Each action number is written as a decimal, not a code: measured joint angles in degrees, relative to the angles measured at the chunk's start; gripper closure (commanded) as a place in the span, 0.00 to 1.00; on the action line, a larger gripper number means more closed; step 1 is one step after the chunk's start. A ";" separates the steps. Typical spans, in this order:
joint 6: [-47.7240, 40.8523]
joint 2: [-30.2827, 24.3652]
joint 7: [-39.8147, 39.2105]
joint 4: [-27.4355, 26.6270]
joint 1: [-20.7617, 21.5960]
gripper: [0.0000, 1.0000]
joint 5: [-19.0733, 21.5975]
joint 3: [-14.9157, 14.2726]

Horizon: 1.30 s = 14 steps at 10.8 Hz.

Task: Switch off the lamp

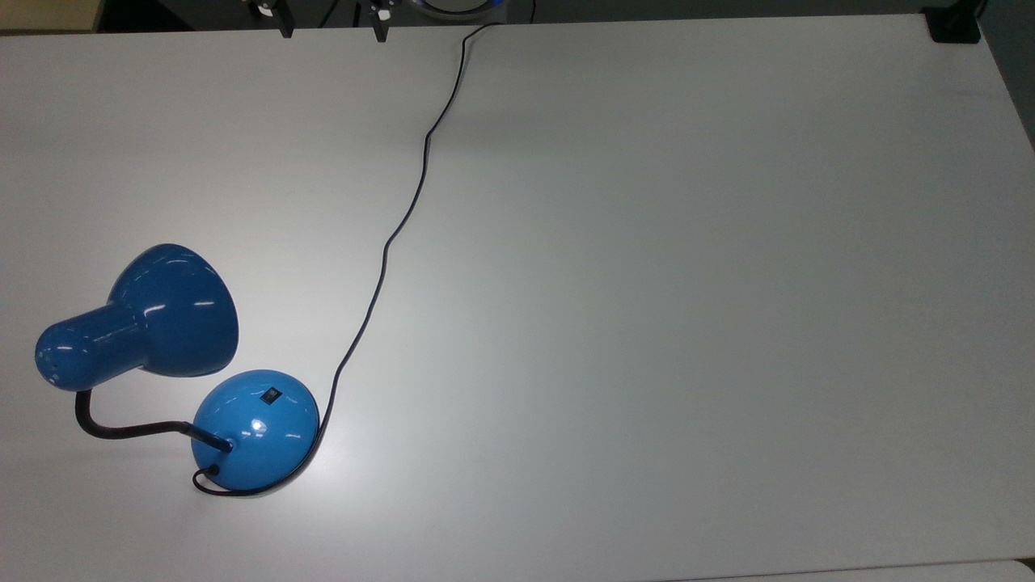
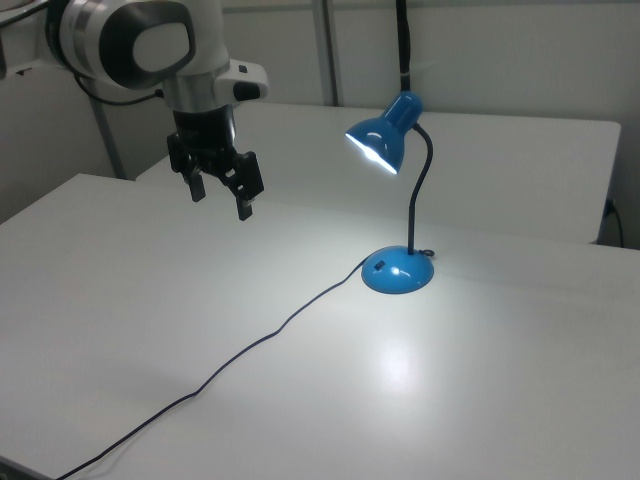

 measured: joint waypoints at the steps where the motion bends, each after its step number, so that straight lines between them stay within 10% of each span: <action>1: 0.00 0.00 -0.02 0.00 0.00 0.00 0.00 0.00; 5: -0.99 0.01 -0.70 0.30 0.00 0.00 0.00 -1.00; 9: -1.00 0.02 -4.68 0.60 0.00 0.89 0.00 -1.35; 14: 2.51 3.29 -5.32 1.79 -0.06 1.00 0.00 -2.00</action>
